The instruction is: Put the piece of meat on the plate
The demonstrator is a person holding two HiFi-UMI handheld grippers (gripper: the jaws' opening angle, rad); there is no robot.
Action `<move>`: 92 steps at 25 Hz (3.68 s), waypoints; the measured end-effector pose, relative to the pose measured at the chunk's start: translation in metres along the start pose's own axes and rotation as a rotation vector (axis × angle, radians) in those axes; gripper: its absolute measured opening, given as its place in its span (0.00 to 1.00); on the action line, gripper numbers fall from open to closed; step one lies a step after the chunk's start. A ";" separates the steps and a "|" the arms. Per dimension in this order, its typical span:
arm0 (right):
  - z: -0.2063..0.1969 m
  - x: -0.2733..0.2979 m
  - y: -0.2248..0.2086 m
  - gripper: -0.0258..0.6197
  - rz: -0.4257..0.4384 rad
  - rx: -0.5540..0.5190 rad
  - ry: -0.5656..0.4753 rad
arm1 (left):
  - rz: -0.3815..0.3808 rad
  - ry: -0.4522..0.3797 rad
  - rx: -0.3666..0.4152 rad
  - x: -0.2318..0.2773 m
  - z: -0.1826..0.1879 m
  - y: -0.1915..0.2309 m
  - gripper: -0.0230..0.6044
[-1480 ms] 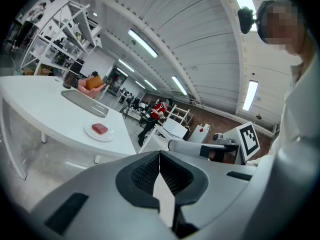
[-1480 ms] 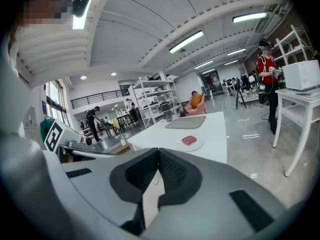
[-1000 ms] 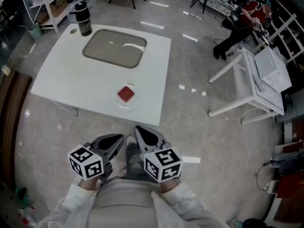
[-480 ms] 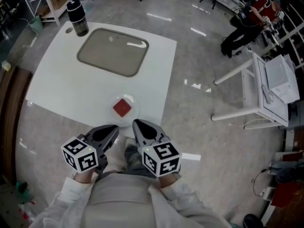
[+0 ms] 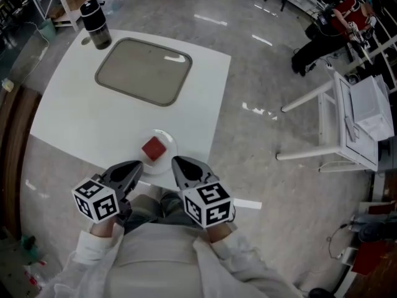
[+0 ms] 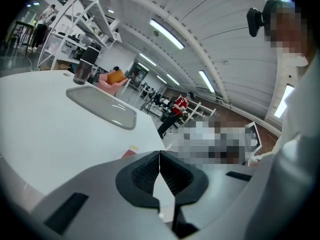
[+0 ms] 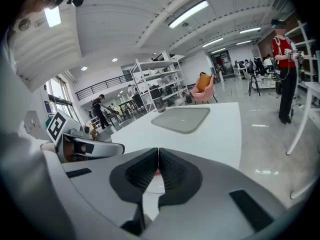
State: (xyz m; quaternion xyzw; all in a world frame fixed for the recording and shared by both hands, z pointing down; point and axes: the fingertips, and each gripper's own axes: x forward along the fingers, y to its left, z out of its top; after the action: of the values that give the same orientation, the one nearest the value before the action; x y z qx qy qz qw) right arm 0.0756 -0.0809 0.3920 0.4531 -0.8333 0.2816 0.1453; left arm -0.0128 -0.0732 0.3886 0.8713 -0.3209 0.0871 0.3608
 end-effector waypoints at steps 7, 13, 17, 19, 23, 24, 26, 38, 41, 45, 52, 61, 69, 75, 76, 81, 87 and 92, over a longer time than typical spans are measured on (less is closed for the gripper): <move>-0.002 0.003 -0.007 0.06 -0.019 0.027 0.005 | 0.011 0.012 -0.031 -0.001 -0.007 0.008 0.05; -0.004 0.004 -0.008 0.06 -0.056 0.034 0.013 | -0.017 0.035 -0.014 0.001 -0.003 0.007 0.05; -0.007 0.008 -0.005 0.06 -0.064 0.055 0.018 | -0.029 0.056 -0.020 0.001 -0.003 0.009 0.05; -0.009 0.009 -0.005 0.06 -0.074 0.060 0.028 | -0.026 0.064 -0.020 0.001 -0.003 0.012 0.05; -0.014 0.013 -0.005 0.06 -0.085 0.067 0.038 | -0.012 0.057 -0.030 0.004 -0.002 0.022 0.05; -0.016 0.013 -0.006 0.06 -0.088 0.065 0.043 | -0.002 0.054 -0.026 0.005 -0.002 0.025 0.05; -0.021 0.014 -0.006 0.06 -0.091 0.067 0.055 | 0.012 0.058 -0.015 0.006 -0.003 0.028 0.05; -0.050 0.028 -0.009 0.07 -0.084 0.176 0.095 | 0.018 0.079 -0.101 0.013 -0.017 0.052 0.05; -0.061 0.030 -0.012 0.07 -0.082 0.200 0.117 | 0.038 0.088 -0.110 0.016 -0.022 0.063 0.05; -0.073 0.030 -0.016 0.07 -0.104 0.227 0.138 | 0.055 0.109 -0.114 0.016 -0.032 0.073 0.05; -0.091 0.035 -0.022 0.07 -0.143 0.270 0.170 | 0.097 0.126 -0.133 0.017 -0.043 0.090 0.06; -0.102 0.043 -0.030 0.16 -0.158 0.316 0.192 | 0.161 0.155 -0.142 0.022 -0.051 0.106 0.06; -0.105 0.049 -0.029 0.18 -0.163 0.340 0.196 | 0.166 0.169 -0.221 0.027 -0.056 0.112 0.14; -0.109 0.053 -0.035 0.18 -0.180 0.362 0.202 | 0.154 0.185 -0.255 0.032 -0.058 0.114 0.16; -0.109 0.054 -0.036 0.19 -0.182 0.369 0.202 | 0.151 0.192 -0.260 0.033 -0.058 0.114 0.16; -0.106 0.058 -0.039 0.19 -0.182 0.407 0.199 | 0.147 0.202 -0.287 0.034 -0.058 0.114 0.18; -0.110 0.061 -0.037 0.19 -0.158 0.442 0.231 | 0.137 0.234 -0.288 0.039 -0.066 0.108 0.18; -0.108 0.061 -0.039 0.19 -0.163 0.478 0.220 | 0.133 0.224 -0.328 0.040 -0.064 0.108 0.18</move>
State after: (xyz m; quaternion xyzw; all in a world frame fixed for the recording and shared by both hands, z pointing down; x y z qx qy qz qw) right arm 0.0735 -0.0736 0.5219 0.5070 -0.6831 0.5051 0.1458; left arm -0.0438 -0.1071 0.5121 0.7626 -0.3455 0.1539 0.5248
